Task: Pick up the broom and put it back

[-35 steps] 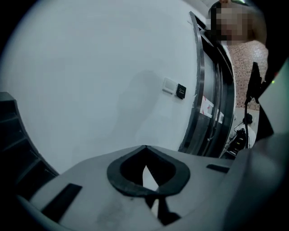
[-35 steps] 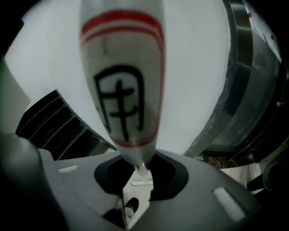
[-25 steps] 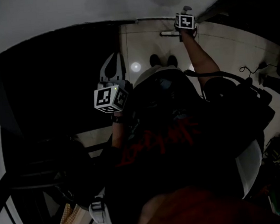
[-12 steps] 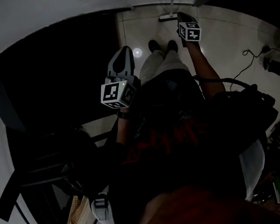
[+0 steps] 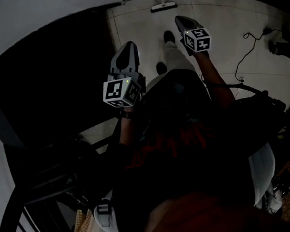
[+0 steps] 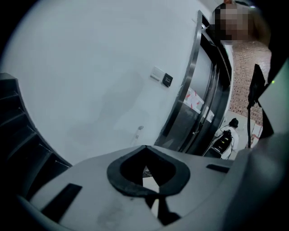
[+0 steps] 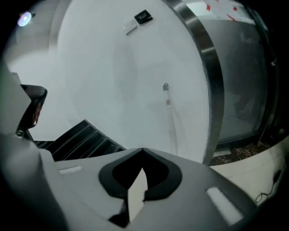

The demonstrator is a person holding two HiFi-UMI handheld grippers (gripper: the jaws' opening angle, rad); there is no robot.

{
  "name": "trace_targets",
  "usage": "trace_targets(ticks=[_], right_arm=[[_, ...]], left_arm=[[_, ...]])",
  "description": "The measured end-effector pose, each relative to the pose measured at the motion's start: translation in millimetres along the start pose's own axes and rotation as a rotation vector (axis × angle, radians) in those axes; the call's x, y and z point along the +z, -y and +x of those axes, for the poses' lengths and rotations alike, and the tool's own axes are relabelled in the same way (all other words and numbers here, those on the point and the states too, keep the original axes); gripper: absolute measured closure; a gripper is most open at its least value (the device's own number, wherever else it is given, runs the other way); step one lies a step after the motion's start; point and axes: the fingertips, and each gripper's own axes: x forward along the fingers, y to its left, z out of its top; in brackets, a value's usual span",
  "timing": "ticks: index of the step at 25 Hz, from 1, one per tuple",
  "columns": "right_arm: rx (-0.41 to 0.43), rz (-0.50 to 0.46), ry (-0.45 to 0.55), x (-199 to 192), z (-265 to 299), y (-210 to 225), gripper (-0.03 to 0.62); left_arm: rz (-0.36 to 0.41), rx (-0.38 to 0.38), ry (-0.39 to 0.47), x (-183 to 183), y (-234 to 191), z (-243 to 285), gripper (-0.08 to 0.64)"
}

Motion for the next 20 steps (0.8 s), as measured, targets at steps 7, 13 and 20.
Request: trace_targets(ticks=[7, 13, 20], right_arm=[[-0.011, -0.014, 0.216, -9.7, -120.0, -100.9, 0.592], [-0.008, -0.064, 0.360, -16.6, -213.8, -170.2, 0.592], [-0.096, -0.210, 0.464, 30.0, -282.6, -157.6, 0.592]], left_arm=[[0.039, -0.054, 0.052, -51.5, 21.5, -99.3, 0.555], [0.065, -0.118, 0.024, -83.9, 40.3, -140.4, 0.555], [0.147, -0.142, 0.143, -35.0, 97.1, -133.8, 0.555]])
